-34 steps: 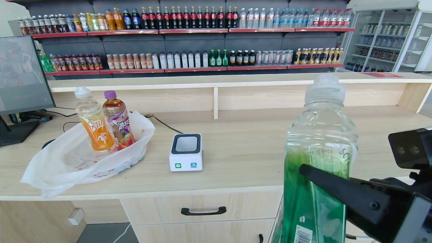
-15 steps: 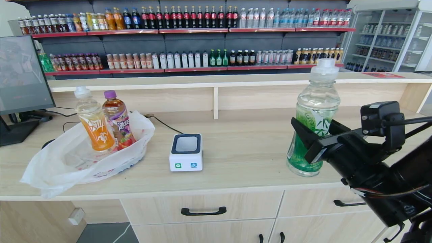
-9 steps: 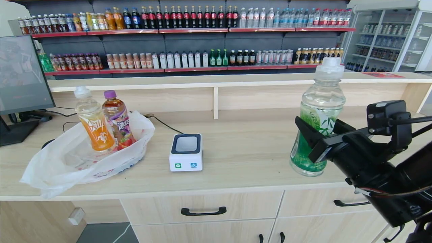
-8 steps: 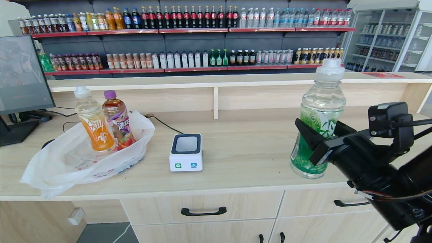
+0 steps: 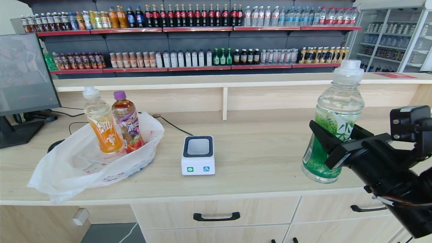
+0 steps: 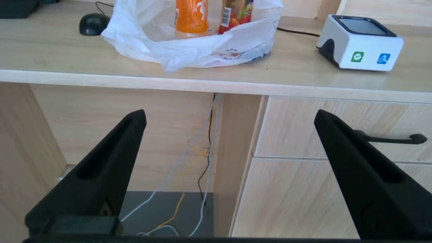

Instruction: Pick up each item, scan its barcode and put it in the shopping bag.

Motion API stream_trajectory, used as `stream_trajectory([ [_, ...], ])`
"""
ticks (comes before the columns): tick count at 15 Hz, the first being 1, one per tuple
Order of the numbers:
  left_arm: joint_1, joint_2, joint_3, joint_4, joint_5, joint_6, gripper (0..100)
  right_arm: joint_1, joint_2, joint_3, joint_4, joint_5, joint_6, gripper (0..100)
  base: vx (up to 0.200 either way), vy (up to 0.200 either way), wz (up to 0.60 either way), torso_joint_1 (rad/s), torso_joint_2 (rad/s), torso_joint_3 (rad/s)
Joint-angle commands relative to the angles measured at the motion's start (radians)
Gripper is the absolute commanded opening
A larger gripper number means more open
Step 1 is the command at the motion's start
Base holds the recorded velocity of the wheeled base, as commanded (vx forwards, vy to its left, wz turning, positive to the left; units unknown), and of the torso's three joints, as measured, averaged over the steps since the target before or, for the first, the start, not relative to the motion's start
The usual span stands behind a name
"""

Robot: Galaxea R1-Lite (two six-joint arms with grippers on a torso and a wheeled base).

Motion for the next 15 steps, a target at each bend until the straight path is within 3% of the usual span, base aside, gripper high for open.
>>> stream_trajectory([
  [1,0.001,0.0,0.0,0.0,0.0,0.001,100,-0.014,-0.019,0.02,-0.004,-0.002,0.001,0,0.0,0.2,0.0,0.002,-0.01,0.002],
  [15,0.001,0.0,0.0,0.0,0.0,0.001,100,-0.012,-0.04,0.069,-0.004,-0.002,0.001,0,0.0,0.2,0.0,0.0,0.0,0.002],
])
